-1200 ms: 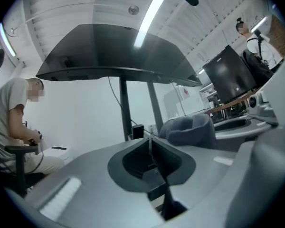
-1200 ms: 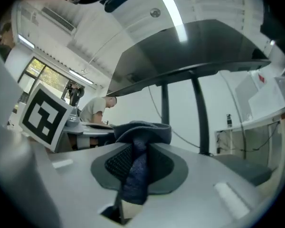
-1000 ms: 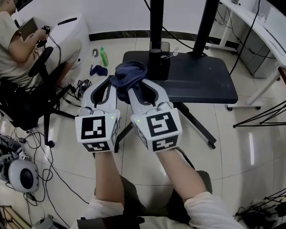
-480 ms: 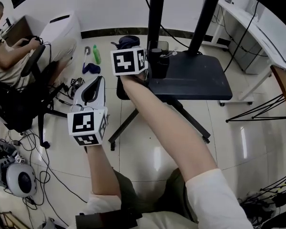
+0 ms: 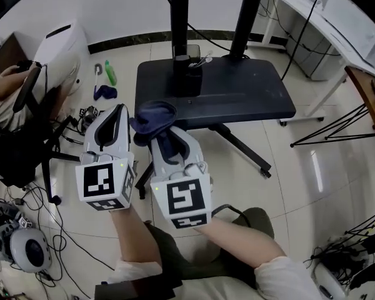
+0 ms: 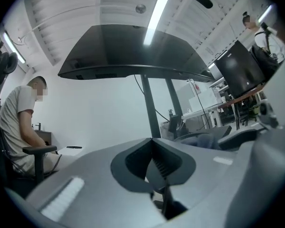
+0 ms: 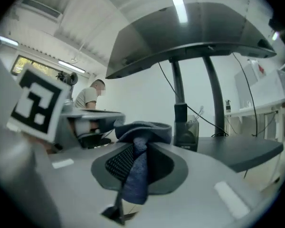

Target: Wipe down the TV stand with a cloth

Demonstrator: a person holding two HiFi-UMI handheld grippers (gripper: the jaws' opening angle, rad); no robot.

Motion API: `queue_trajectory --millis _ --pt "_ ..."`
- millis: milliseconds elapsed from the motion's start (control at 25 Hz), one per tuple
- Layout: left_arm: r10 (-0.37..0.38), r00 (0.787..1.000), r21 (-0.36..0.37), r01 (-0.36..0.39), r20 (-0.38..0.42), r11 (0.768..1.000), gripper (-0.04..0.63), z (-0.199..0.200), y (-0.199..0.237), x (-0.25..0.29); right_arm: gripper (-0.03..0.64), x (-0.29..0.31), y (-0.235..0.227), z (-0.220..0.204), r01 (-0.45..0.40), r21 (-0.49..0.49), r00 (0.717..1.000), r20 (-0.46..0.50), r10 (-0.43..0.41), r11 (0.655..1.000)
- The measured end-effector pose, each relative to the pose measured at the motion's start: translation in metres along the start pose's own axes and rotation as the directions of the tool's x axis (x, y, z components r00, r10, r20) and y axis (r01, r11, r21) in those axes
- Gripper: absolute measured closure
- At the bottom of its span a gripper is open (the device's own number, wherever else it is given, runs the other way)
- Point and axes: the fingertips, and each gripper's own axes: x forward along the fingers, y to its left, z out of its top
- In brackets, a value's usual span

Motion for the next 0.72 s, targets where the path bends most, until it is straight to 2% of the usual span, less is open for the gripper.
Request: queue_trajectory --millis 80,200,320,440,480,560,640,720 --pt "-0.017 1.0 0.012 0.017 0.011 1.0 0.499 0.005 -0.015 0.004 0.549 -0.025 -0.002 0.001 0.004 0.016 1.0 0.027 -0.004 1.0" --pt "-0.031 0.999 -0.007 0.031 0.039 0.999 0.499 0.012 -0.039 0.012 0.548 -0.055 -0.024 0.007 0.047 0.119 0.999 -0.019 -0.045 0.992" --pt "-0.02 0.997 -0.046 0.024 0.076 0.999 0.48 0.021 -0.063 0.019 0.548 -0.066 -0.086 0.006 0.117 0.146 0.993 -0.036 -0.113 0.982" --pt "-0.069 0.995 -0.024 0.071 0.071 0.997 0.48 0.018 -0.094 0.03 0.548 -0.035 -0.166 0.019 0.157 0.13 0.986 0.036 -0.163 0.979" --pt "-0.098 0.993 -0.013 0.099 0.061 0.995 0.48 0.014 -0.105 0.034 0.548 -0.021 -0.186 0.016 0.17 0.137 0.985 0.003 -0.172 0.976" --pt "-0.14 0.989 -0.005 0.14 0.04 0.99 0.48 0.006 -0.122 0.039 0.548 0.012 -0.213 -0.016 0.182 0.176 0.975 -0.159 -0.155 0.967" --pt "-0.163 0.986 -0.008 0.163 0.017 0.987 0.48 0.001 -0.132 0.043 0.548 0.049 -0.234 -0.044 0.206 0.183 0.944 -0.297 -0.146 0.961" --pt "-0.166 0.986 -0.015 0.166 0.001 0.986 0.481 -0.001 -0.134 0.043 0.546 0.081 -0.251 -0.063 0.228 0.165 0.907 -0.394 -0.148 0.96"
